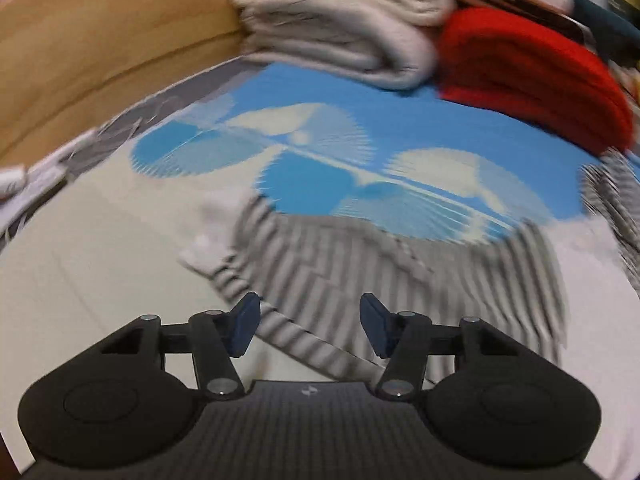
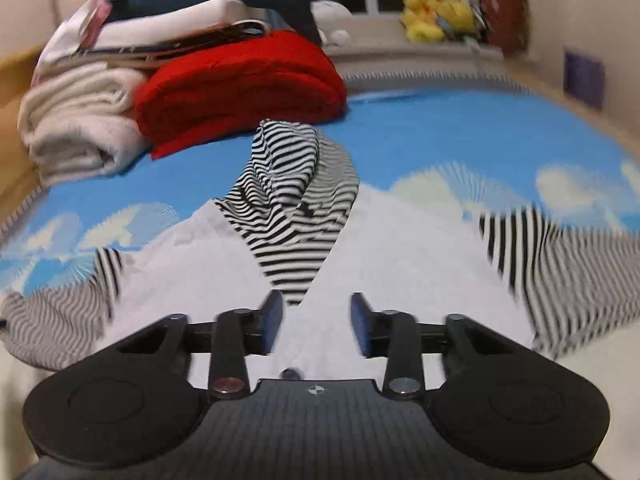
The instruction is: Fold small clothes
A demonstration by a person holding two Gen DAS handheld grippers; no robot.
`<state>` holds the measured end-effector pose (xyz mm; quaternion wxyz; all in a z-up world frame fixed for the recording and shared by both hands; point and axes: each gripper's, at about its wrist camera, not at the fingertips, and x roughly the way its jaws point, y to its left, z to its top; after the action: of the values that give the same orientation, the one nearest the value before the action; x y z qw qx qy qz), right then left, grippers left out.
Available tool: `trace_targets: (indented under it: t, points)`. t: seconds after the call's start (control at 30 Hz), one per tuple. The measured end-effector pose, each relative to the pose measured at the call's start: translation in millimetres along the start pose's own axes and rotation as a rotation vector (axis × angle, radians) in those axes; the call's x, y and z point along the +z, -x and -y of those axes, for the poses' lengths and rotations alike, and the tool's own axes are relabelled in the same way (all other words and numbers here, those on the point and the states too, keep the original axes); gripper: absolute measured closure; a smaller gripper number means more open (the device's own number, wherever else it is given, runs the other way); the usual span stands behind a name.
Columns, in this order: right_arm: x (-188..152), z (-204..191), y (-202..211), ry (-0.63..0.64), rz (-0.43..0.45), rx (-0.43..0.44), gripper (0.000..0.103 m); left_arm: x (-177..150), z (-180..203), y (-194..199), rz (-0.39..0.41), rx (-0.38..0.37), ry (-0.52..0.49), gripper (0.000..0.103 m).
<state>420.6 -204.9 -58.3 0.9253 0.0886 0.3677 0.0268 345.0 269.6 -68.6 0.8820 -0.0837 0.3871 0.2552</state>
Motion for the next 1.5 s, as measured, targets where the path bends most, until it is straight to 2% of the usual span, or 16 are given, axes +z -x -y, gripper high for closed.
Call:
trace_targets:
  t: [0.03, 0.1, 0.27, 0.4, 0.43, 0.47, 0.6, 0.73, 0.87, 0.93, 1.0, 1.03, 1.1, 1.2, 1.37, 1.5]
  points:
    - [2, 2, -3, -0.010, -0.009, 0.018, 0.094, 4, -10, -9, -0.009, 0.018, 0.032, 0.042]
    - [4, 3, -10, -0.020, -0.034, 0.027, 0.100, 12, -29, -26, -0.022, 0.070, 0.100, 0.041]
    - [-5, 5, -21, -0.011, -0.085, 0.011, 0.099, 17, -67, -67, -0.097, 0.080, 0.299, 0.041]
    - [-14, 6, -31, -0.023, -0.129, 0.002, 0.098, 11, -67, -87, -0.135, 0.051, 0.309, 0.044]
    - [-14, 6, -32, -0.023, -0.131, -0.001, 0.098, 11, -63, -86, -0.120, 0.064, 0.279, 0.054]
    - [-14, 7, -33, -0.024, -0.132, -0.005, 0.098, 13, -58, -82, -0.112, 0.065, 0.248, 0.094]
    - [-11, 14, -32, -0.057, -0.132, -0.024, 0.098, 31, -31, -36, 0.026, 0.065, 0.180, 0.098]
    - [-4, 26, -28, -0.112, -0.127, -0.042, 0.098, 48, 22, 52, 0.184, -0.115, 0.095, 0.098]
    - [0, 38, -25, -0.166, -0.127, -0.054, 0.098, 32, 116, 139, 0.240, -0.388, -0.052, 0.098]
    - [3, 45, -21, -0.187, -0.116, -0.060, 0.098, 11, 164, 165, 0.201, -0.550, -0.127, 0.097]
    - [5, 51, -20, -0.201, -0.111, -0.065, 0.098, -17, 207, 173, 0.065, -0.757, -0.213, 0.074]
    - [5, 55, -20, -0.211, -0.111, -0.067, 0.098, -31, 218, 173, 0.023, -0.818, -0.236, 0.070]
    - [5, 64, -21, -0.228, -0.119, -0.065, 0.098, -53, 229, 166, -0.017, -0.779, -0.259, 0.068]
    - [2, 75, -29, -0.253, -0.159, -0.066, 0.098, -46, 226, 134, -0.128, -0.661, -0.192, 0.068]
    - [-8, 83, -54, -0.322, -0.239, -0.076, 0.098, -25, 214, 96, -0.138, -0.437, -0.215, 0.068]
    - [-16, 78, -80, -0.317, -0.291, -0.095, 0.090, -22, 207, 72, -0.214, -0.348, -0.193, 0.066]
